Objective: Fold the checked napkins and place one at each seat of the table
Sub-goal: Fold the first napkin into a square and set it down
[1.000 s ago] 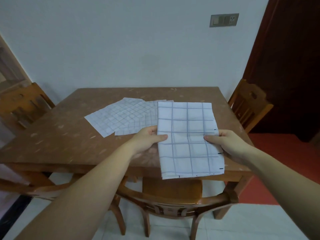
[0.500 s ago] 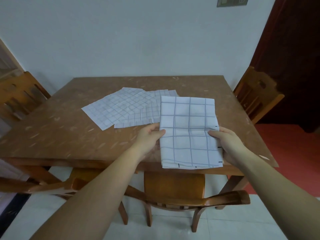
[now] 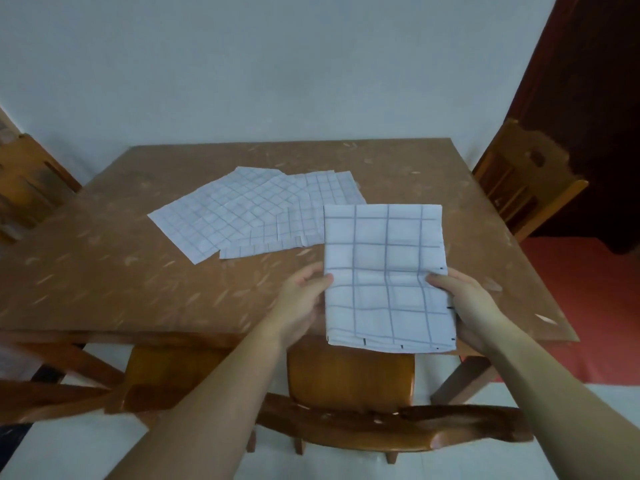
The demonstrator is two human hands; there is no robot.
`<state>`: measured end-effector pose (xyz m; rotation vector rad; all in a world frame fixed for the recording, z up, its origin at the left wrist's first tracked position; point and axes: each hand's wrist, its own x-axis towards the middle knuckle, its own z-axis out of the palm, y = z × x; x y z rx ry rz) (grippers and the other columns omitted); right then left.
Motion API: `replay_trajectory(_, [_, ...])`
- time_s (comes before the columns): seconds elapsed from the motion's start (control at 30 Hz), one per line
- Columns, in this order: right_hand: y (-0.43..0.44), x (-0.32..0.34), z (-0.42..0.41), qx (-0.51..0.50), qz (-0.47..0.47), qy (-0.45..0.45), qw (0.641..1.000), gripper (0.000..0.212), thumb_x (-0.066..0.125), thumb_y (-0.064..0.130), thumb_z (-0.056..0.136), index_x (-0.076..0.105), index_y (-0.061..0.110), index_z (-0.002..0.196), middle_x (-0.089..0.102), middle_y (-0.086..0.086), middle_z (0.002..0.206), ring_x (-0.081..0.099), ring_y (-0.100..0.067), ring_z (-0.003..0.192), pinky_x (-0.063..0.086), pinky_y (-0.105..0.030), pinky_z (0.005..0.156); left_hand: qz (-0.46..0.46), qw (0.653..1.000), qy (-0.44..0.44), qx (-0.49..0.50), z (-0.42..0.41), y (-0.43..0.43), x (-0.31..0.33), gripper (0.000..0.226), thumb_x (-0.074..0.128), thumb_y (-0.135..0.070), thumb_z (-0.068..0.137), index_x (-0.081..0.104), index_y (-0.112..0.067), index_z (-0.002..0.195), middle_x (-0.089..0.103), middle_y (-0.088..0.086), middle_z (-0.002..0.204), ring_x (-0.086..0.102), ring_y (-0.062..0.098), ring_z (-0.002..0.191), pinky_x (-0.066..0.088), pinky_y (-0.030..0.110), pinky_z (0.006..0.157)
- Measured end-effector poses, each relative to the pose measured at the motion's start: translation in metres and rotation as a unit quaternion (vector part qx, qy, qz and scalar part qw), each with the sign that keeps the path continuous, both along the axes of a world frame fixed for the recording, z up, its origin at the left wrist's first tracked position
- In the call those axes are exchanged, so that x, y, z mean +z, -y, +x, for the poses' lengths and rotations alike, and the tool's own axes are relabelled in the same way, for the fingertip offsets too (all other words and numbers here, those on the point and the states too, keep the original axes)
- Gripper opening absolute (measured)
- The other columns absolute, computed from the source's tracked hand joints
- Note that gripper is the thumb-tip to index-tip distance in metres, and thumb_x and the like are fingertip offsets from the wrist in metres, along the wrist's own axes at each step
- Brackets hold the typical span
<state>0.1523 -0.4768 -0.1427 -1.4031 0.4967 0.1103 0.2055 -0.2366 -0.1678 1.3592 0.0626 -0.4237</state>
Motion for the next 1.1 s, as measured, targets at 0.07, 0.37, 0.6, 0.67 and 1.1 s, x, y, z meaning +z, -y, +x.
replay_trajectory(0.07, [0.004,-0.002,0.004,-0.001,0.011,0.004,1.000,0.021,0.049,0.012,0.098,0.065,0.013,0.112,0.075,-0.012,0.105,0.071,-0.033,0.095,0.056,-0.040,0.071,-0.004,1.000,0.003,-0.016,0.007,-0.002,0.001,0.025,0.052,-0.004,0.096,0.065,-0.011,0.117,0.072,0.012,0.114,0.068,0.027,0.107,0.054,0.040,0.091])
replay_trajectory(0.37, [0.012,0.002,0.015,0.093,-0.073,0.026,0.993,0.037,0.044,0.007,0.097,0.068,0.017,0.070,0.069,-0.019,0.104,0.063,-0.037,0.097,0.048,-0.043,0.075,0.033,0.999,0.014,0.003,0.021,-0.007,0.014,0.031,0.050,-0.002,0.096,0.068,-0.016,0.075,0.067,0.011,0.091,0.062,0.023,0.081,0.050,0.032,0.068])
replay_trajectory(0.6, [0.016,0.018,0.013,0.118,-0.072,0.040,0.990,0.044,0.029,0.008,0.095,0.070,0.004,0.079,0.067,-0.016,0.115,0.060,-0.029,0.098,0.051,-0.041,0.083,0.058,0.998,0.012,0.025,0.024,-0.008,0.037,0.027,0.051,-0.016,0.093,0.074,-0.011,0.081,0.074,0.008,0.096,0.071,0.024,0.089,0.058,0.039,0.076])
replay_trajectory(0.67, [0.018,0.021,0.015,0.127,-0.104,0.045,0.985,0.040,0.039,0.018,0.099,0.072,0.007,0.080,0.069,-0.012,0.108,0.061,-0.027,0.094,0.050,-0.033,0.074,0.098,0.994,0.049,0.011,0.025,-0.008,0.043,0.016,0.064,-0.027,0.083,0.077,-0.018,0.084,0.074,0.006,0.104,0.069,0.026,0.101,0.056,0.045,0.089])
replay_trajectory(1.1, [-0.028,0.057,0.026,0.267,-0.361,0.175,0.876,0.037,0.066,0.035,0.088,0.064,0.032,0.125,0.068,0.014,0.119,0.062,-0.004,0.111,0.050,-0.032,0.098,0.268,0.915,0.262,-0.151,0.001,0.023,0.099,0.047,0.071,-0.015,0.085,0.056,-0.050,0.112,0.072,-0.015,0.097,0.069,0.007,0.087,0.054,0.035,0.090])
